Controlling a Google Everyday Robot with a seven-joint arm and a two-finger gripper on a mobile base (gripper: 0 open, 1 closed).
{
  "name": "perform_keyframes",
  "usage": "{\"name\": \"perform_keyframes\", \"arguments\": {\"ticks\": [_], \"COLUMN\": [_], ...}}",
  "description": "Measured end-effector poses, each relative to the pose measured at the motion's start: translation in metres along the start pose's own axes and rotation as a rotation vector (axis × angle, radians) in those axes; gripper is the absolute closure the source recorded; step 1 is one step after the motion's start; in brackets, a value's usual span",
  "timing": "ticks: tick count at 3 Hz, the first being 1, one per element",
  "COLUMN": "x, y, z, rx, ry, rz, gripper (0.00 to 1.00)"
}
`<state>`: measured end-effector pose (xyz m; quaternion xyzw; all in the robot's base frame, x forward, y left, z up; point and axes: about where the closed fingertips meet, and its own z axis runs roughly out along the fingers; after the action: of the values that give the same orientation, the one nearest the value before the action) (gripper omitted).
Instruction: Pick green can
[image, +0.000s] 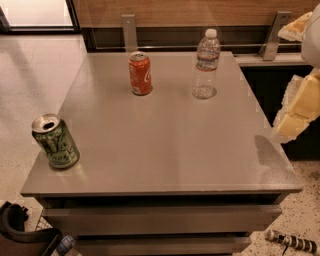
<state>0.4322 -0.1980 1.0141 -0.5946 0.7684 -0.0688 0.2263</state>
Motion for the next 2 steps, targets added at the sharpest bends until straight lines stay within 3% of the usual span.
{"name": "perform_keyframes", "arguments": {"ticks": [2], "x": [-0.017], "y": [0.027], "z": [0.095], "rx": [-0.154], "ry": [-0.344], "rz": [0.003], "gripper": [0.0]}}
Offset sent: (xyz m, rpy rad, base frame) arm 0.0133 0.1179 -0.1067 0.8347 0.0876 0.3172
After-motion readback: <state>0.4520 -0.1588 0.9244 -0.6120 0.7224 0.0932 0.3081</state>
